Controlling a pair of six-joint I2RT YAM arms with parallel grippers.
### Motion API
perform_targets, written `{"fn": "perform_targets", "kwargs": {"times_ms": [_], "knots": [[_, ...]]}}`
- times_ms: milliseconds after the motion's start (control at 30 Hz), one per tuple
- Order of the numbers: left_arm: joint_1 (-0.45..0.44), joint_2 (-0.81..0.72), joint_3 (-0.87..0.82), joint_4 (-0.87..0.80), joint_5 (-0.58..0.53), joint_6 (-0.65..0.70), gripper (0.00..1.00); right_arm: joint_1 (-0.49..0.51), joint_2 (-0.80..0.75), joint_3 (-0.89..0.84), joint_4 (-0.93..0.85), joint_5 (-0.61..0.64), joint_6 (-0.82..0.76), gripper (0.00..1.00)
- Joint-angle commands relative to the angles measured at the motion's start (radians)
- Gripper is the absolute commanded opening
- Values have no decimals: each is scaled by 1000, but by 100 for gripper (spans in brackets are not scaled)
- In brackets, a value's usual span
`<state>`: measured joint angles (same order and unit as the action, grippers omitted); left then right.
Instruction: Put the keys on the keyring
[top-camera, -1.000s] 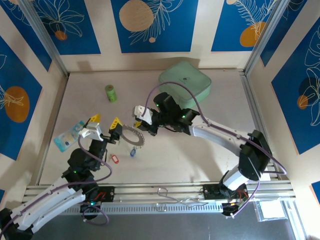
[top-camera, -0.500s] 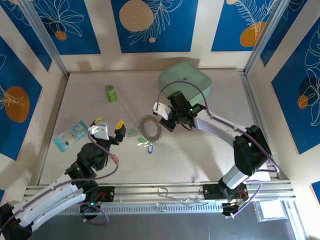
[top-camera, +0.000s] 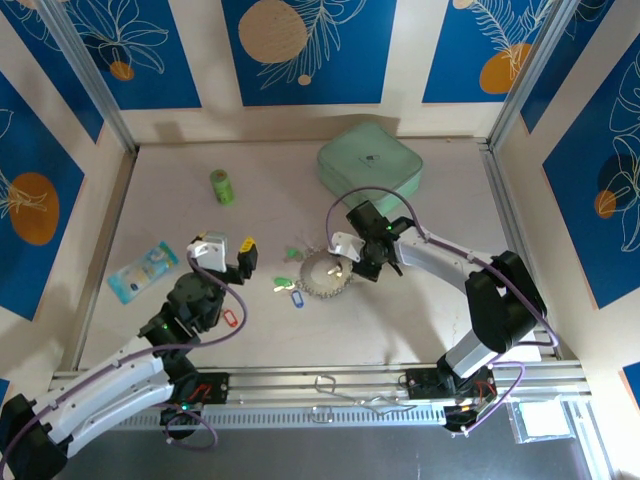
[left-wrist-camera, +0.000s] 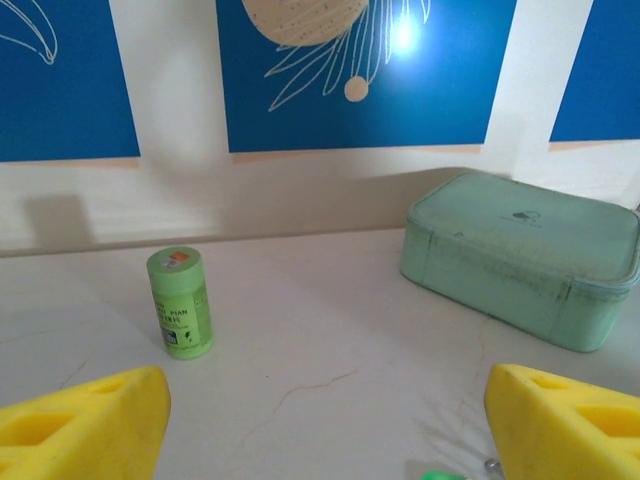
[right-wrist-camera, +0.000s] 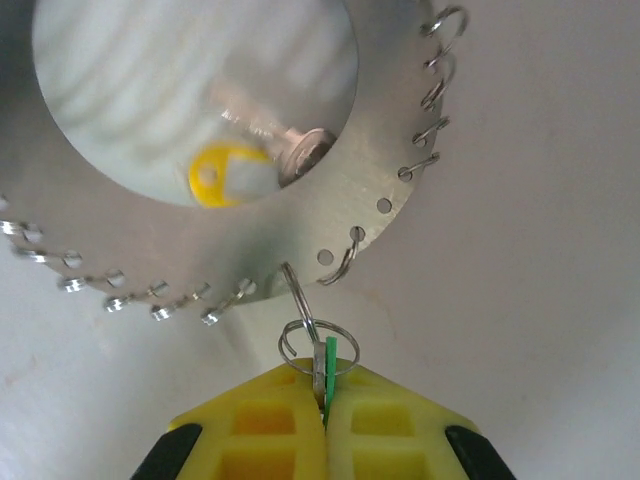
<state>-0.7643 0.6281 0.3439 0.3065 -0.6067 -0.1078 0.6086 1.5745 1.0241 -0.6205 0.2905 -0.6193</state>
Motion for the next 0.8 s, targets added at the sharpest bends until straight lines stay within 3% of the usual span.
{"fn": "perform_targets", "kwargs": {"times_ms": [0, 100, 333, 467, 600, 767], "knots": [[19, 27, 37, 22, 27, -22, 82, 8, 11, -11, -64, 102, -37, 0], [29, 57, 43, 31, 41, -29, 82, 10, 37, -15, -87, 154, -33, 1], [44, 80, 46, 41, 29, -53, 81, 11, 86, -59, -124, 228, -66, 25], [52, 99, 48, 43, 36, -53, 81, -2, 70, -60, -124, 250, -57, 32], [59, 132, 59, 48, 62, -50, 81, -10, -28, -45, -88, 166, -11, 34], [59, 154, 75, 28, 54, -18, 80, -25, -246, -61, 10, -93, 178, 37]]}}
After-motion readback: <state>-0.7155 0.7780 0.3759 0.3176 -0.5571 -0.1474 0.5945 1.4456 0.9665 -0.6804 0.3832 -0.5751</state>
